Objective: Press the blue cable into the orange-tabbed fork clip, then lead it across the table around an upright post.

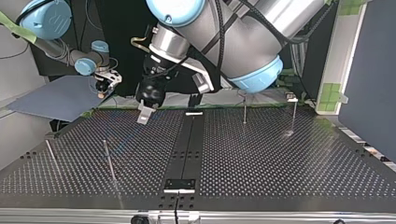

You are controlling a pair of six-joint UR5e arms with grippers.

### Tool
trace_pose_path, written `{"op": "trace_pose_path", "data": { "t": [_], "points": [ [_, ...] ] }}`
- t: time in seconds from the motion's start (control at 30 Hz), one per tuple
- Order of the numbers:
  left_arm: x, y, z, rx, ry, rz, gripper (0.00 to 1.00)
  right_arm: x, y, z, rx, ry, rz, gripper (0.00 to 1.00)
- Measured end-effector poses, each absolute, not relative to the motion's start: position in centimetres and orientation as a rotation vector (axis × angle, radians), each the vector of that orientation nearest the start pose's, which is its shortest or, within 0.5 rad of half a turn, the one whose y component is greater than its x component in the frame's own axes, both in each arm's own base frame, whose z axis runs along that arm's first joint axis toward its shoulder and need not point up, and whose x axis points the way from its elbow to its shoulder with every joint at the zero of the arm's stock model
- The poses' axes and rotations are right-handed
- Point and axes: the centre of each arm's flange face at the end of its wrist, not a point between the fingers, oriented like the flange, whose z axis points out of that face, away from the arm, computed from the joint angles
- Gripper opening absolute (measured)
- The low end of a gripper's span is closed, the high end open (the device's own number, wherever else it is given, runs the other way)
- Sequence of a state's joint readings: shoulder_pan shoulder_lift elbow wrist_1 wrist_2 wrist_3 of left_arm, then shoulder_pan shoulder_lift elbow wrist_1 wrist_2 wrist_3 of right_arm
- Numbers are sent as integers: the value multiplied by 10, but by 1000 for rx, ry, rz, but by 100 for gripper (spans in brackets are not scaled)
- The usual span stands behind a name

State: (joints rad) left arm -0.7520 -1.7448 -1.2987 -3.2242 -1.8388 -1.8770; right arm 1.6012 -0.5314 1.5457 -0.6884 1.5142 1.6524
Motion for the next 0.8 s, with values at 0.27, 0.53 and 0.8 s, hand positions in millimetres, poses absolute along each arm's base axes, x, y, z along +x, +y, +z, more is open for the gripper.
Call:
{"op": "trace_pose_path", "data": {
  "t": [0.27,0.53,0.8],
  "points": [
    [335,-463,497,120,1582,-660,100,160,-631,-81,1470,-1479,1156,0],
    [333,-464,469,116,1583,-670,100,160,-631,-81,1471,-1478,1159,0],
    [331,-462,438,91,1588,-699,100,161,-631,-81,1475,-1477,1163,0]
  ]
}}
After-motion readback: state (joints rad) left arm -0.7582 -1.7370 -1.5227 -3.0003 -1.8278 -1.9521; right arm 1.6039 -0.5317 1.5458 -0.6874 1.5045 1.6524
